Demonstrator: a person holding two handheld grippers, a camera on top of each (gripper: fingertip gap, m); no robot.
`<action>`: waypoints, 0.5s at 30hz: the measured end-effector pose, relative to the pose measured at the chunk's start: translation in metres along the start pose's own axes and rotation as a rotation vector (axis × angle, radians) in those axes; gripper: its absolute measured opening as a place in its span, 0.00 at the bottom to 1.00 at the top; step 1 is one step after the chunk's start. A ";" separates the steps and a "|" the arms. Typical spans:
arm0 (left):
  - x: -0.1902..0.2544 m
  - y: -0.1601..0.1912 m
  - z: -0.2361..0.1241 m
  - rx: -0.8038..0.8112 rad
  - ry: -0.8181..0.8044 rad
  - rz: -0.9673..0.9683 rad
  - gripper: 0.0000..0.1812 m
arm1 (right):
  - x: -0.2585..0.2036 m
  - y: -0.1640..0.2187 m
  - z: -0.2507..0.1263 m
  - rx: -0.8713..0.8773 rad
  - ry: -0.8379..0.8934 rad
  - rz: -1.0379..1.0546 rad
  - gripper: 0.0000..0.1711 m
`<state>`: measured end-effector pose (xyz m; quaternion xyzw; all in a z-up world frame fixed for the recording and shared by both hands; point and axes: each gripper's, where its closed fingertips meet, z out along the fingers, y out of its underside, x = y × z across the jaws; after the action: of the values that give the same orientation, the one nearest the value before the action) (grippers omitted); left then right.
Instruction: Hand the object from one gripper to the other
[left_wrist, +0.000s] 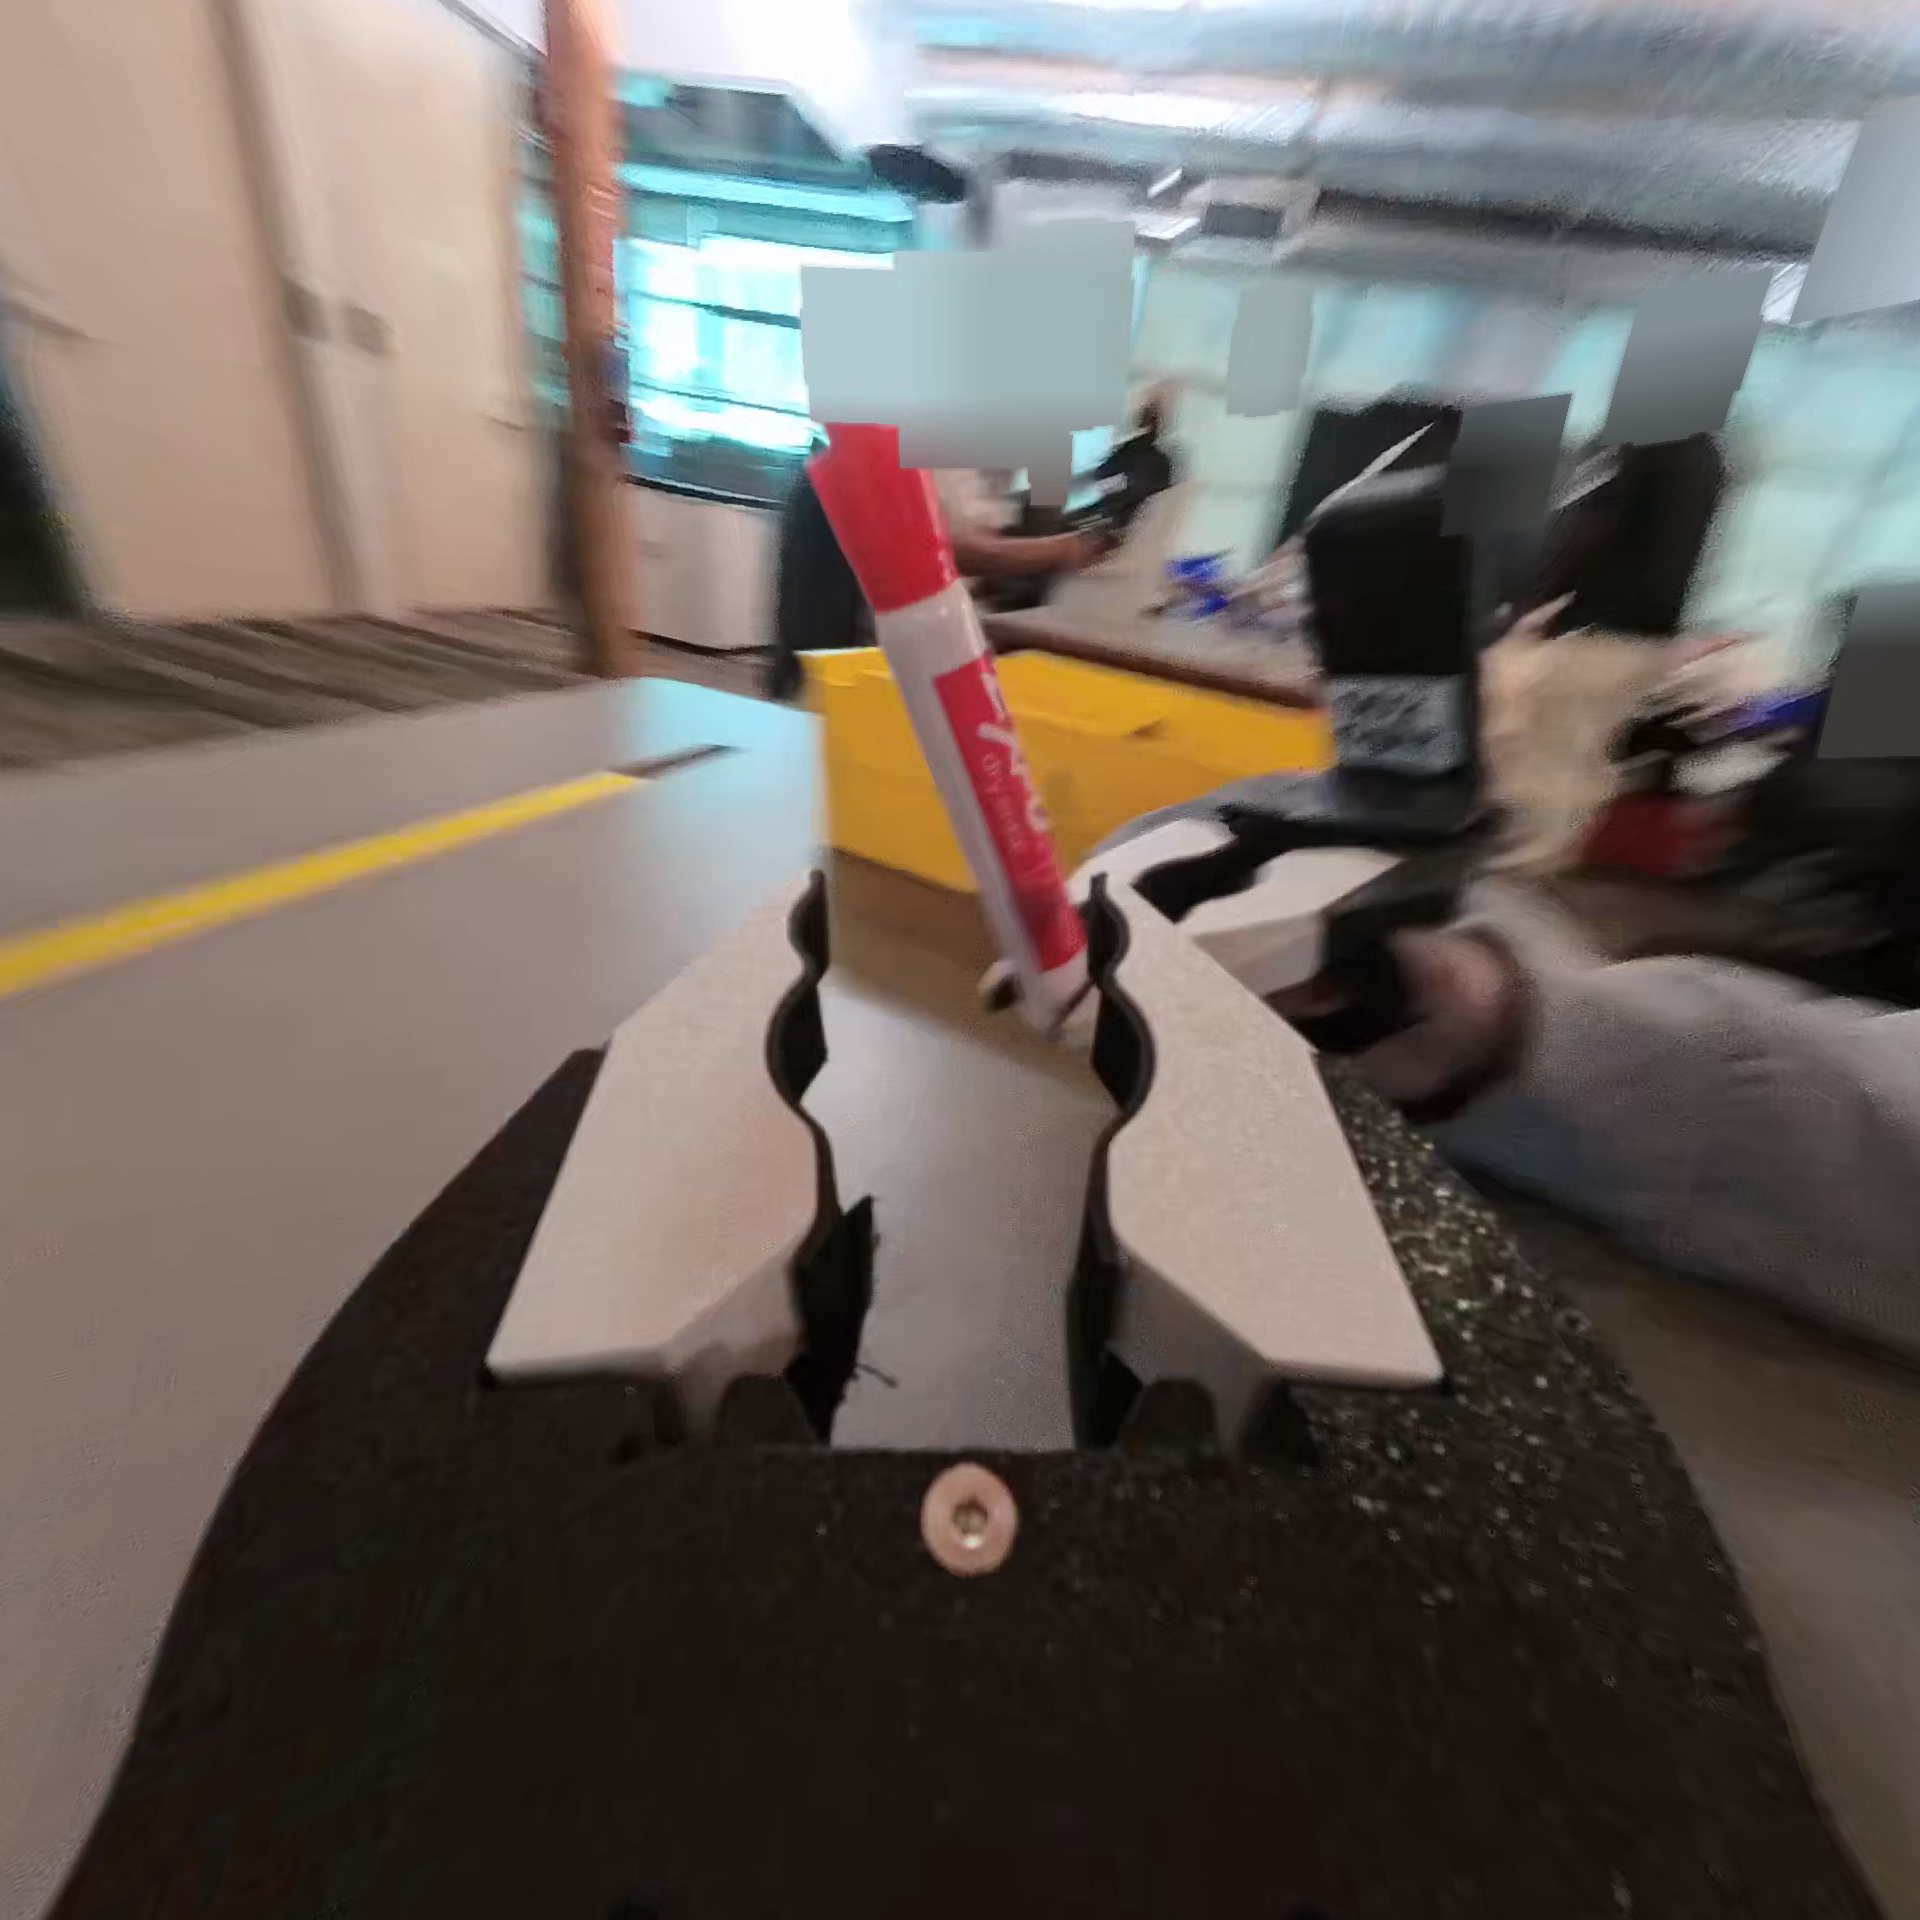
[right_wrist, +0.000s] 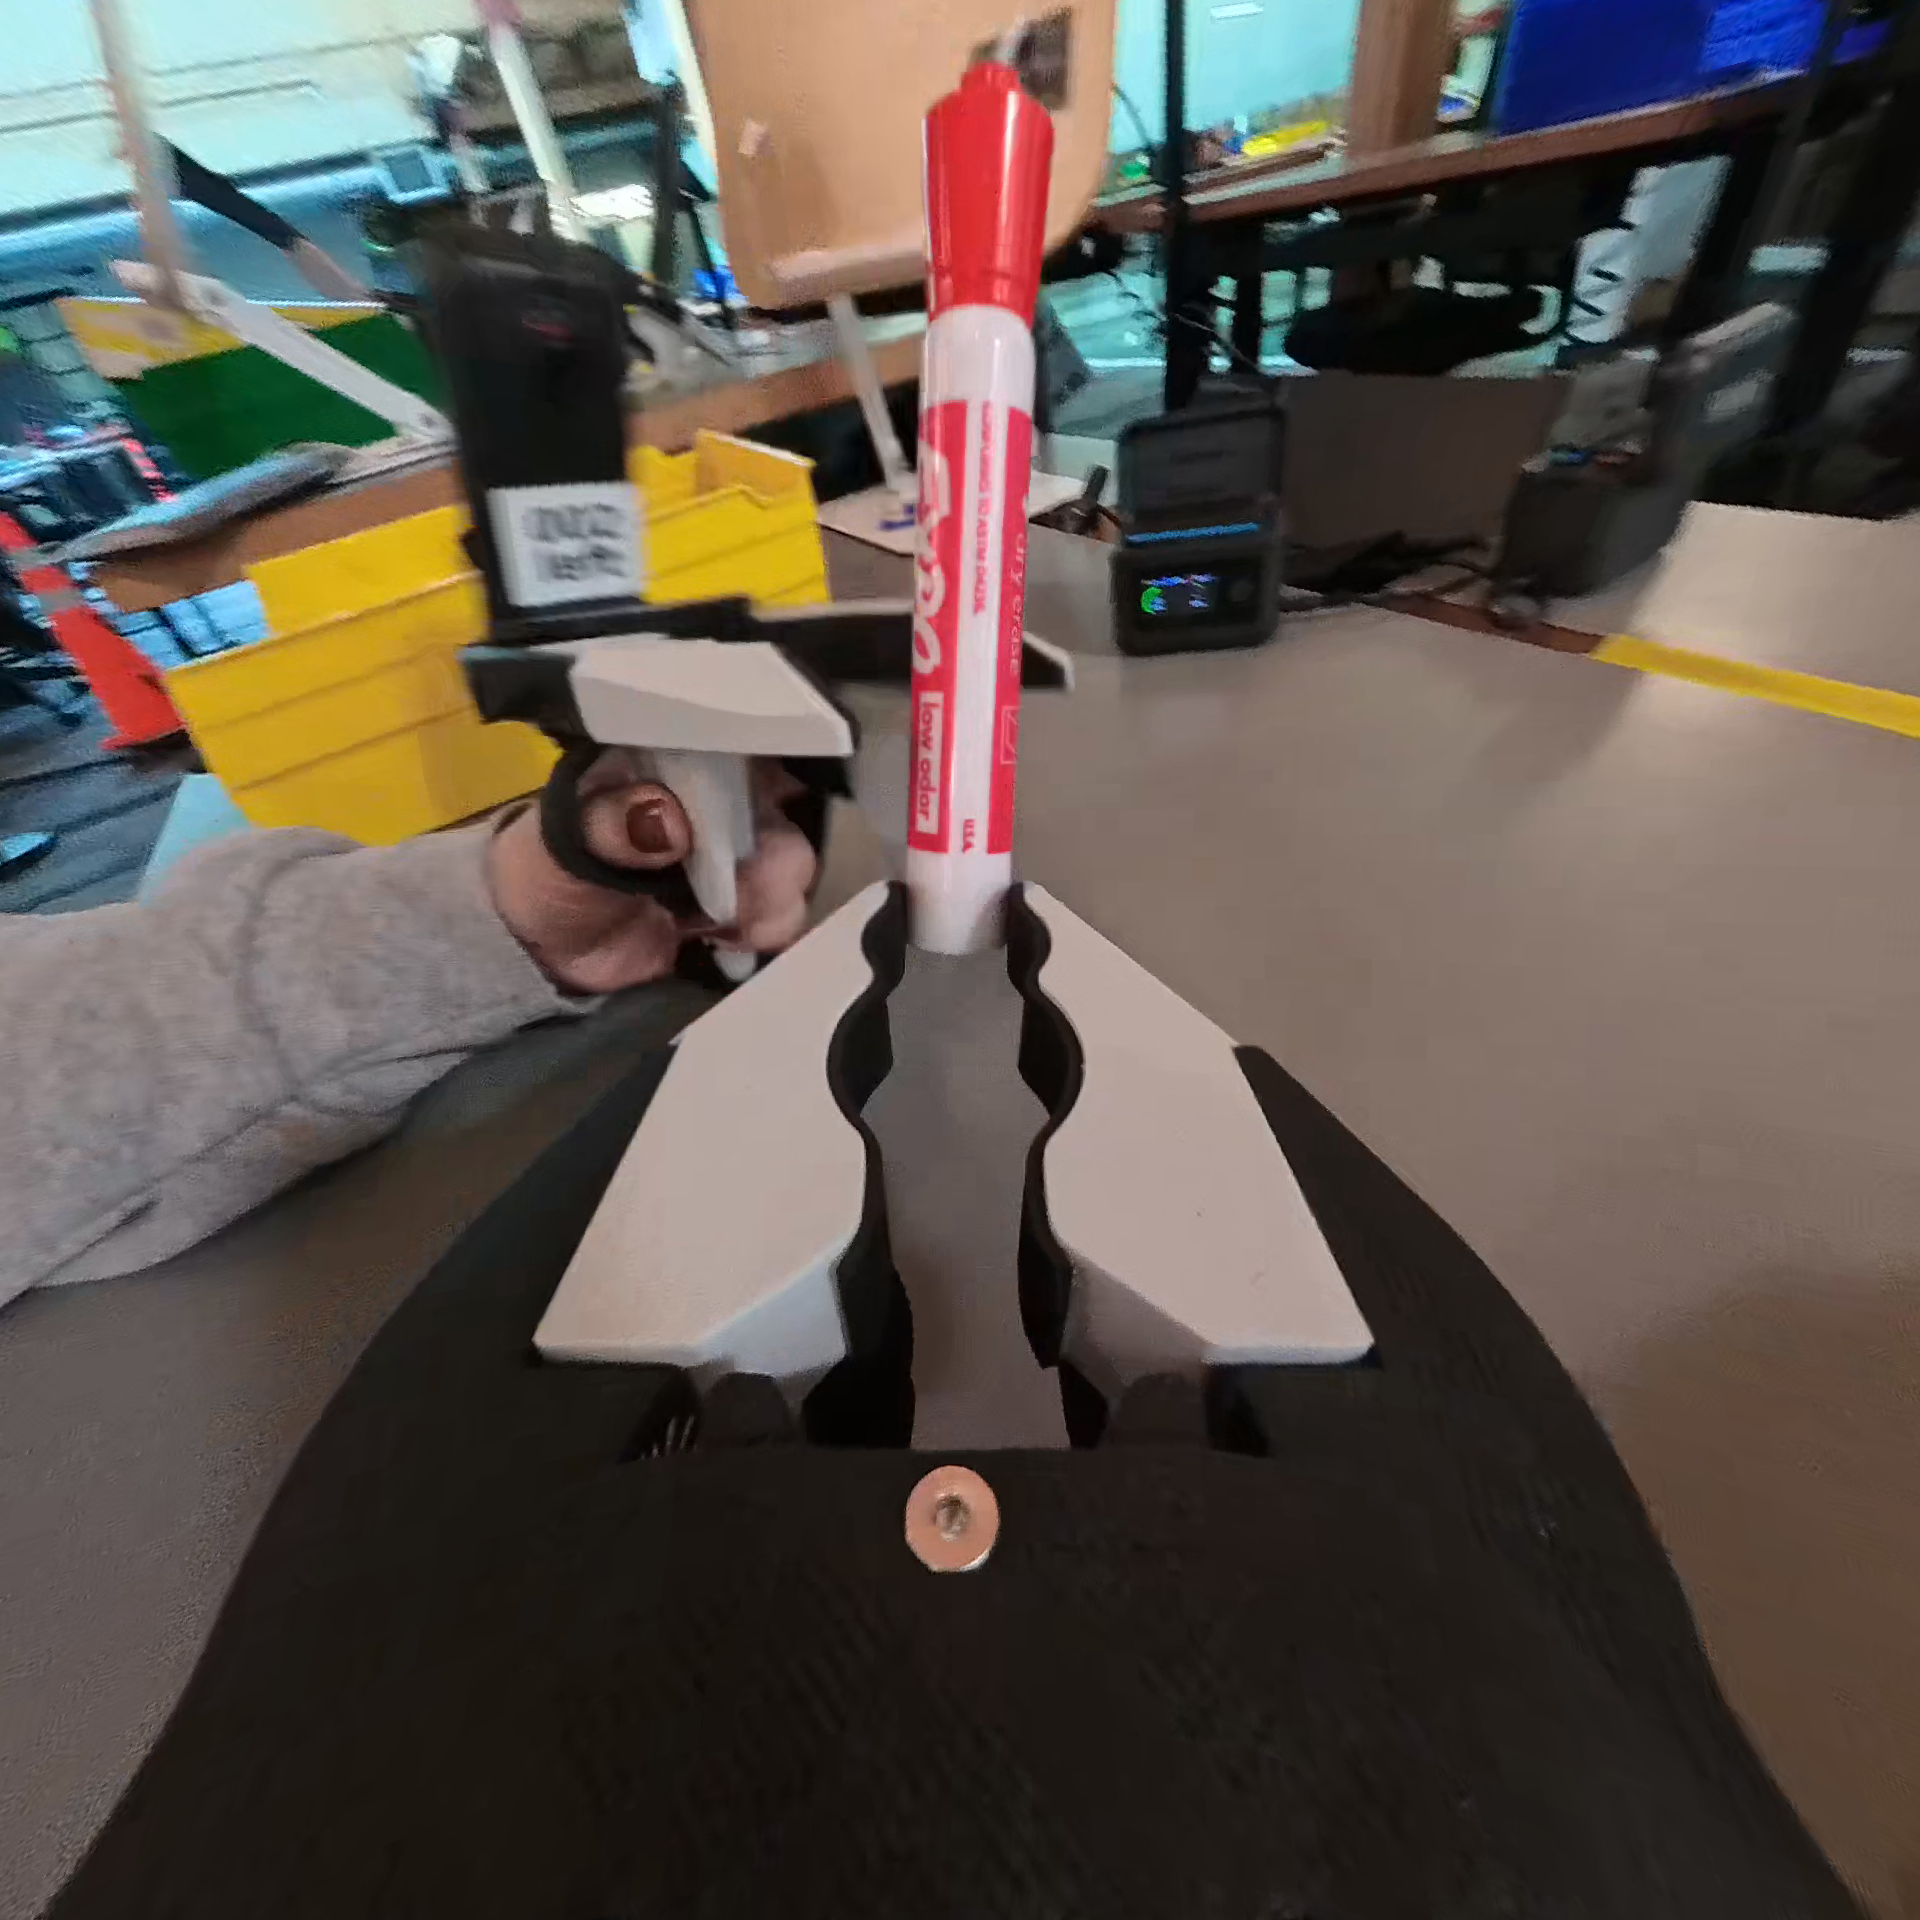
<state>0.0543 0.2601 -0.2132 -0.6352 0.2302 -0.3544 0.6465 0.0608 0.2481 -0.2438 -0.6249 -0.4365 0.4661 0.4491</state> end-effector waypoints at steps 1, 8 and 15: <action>-0.011 -0.003 -0.006 -0.010 -0.114 0.144 0.29 | 0.006 0.000 -0.003 -0.003 0.020 0.020 0.10; -0.026 -0.015 -0.024 -0.319 -0.691 1.551 0.41 | 0.020 0.005 -0.015 -0.038 0.024 0.139 0.10; 0.005 0.016 0.006 -0.366 -0.481 1.807 0.38 | -0.020 0.028 -0.013 -0.209 -0.223 0.205 0.10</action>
<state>0.0645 0.2592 -0.2279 -0.3641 0.5468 0.4612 0.5964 0.0737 0.2202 -0.2649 -0.6539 -0.4637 0.5278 0.2809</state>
